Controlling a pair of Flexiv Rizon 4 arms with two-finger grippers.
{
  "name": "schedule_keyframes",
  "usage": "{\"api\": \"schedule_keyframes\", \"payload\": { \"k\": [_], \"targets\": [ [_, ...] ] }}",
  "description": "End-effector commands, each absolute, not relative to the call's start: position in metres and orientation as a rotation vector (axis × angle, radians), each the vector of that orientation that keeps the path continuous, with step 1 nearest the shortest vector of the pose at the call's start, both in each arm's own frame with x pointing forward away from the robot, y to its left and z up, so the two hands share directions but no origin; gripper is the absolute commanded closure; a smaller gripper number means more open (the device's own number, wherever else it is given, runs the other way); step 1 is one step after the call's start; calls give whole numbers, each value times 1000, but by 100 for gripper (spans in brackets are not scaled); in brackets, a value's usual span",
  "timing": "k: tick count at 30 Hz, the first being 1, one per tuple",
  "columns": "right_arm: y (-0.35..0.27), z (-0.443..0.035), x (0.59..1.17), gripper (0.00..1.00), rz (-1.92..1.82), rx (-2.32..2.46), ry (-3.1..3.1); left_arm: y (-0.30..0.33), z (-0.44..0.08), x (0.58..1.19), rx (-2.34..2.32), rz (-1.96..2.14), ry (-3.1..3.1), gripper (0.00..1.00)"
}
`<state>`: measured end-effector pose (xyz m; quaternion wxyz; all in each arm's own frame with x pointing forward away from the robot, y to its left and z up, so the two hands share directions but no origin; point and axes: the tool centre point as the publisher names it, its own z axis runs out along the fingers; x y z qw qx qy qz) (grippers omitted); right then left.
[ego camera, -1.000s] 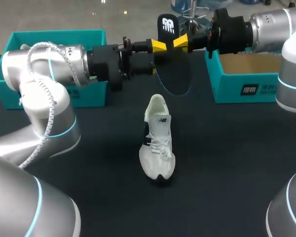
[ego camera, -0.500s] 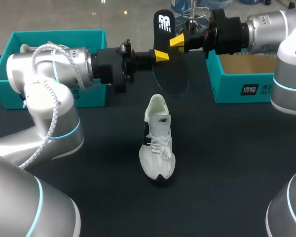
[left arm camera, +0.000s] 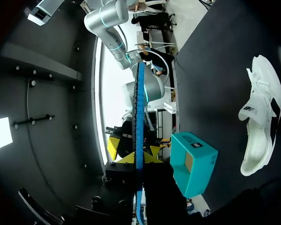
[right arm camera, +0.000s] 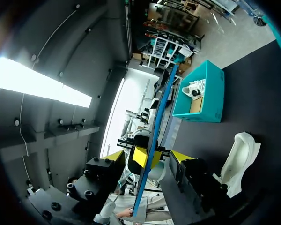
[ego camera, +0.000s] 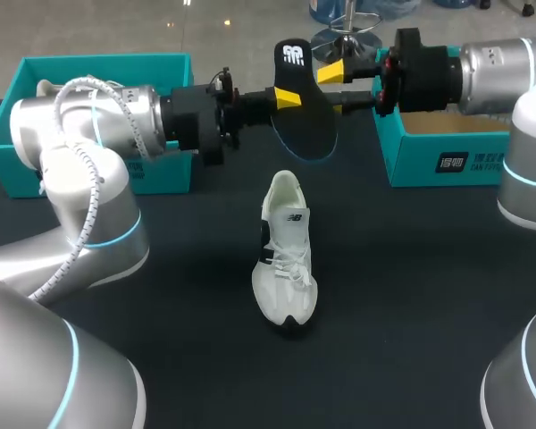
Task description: Take the shoe out of the shoebox, open the shoe tongue, remove and reinsert the insole, then place the shoe into the shoebox
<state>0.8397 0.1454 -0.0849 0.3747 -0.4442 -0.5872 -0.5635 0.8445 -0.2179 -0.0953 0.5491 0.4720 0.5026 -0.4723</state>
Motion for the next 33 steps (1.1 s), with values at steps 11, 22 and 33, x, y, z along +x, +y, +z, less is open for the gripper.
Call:
{"api": "schedule_keyframes", "payload": {
  "k": [11, 22, 33],
  "targets": [
    [124, -81, 828, 0, -1478, -1138, -1532, -200, -93, 843, 1120, -1147, 1196, 100],
    [108, -90, 820, 0, -1444, -1168, -1417, -200, -91, 842, 1147, -1183, 1185, 100],
    [58, -95, 812, 0, -1288, -1247, -1432, -198, -91, 839, 1147, -1178, 1183, 100]
  ]
}}
